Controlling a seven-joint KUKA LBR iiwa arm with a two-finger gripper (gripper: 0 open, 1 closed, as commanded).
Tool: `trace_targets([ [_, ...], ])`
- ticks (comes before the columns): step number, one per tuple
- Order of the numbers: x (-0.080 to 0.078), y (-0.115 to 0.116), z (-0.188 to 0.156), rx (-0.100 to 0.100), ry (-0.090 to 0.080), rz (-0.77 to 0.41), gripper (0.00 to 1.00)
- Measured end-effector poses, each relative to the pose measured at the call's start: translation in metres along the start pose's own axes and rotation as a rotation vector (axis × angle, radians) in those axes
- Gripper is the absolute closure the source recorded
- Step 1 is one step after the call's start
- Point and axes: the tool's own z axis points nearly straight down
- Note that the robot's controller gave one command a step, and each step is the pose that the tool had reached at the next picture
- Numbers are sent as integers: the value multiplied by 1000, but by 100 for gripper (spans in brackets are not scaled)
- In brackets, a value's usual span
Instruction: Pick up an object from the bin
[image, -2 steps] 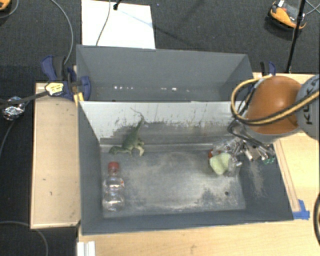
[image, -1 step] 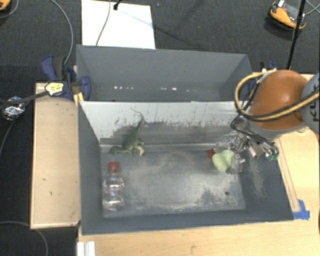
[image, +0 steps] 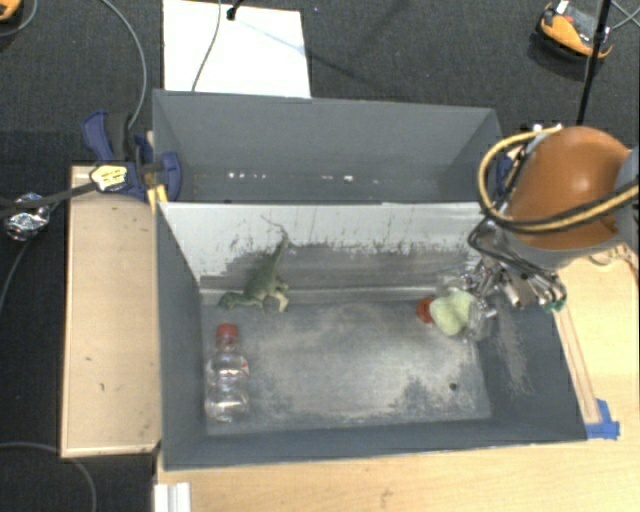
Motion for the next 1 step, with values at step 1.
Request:
trace_targets([
  [1, -1, 0, -14, 1, -3, 1, 100],
])
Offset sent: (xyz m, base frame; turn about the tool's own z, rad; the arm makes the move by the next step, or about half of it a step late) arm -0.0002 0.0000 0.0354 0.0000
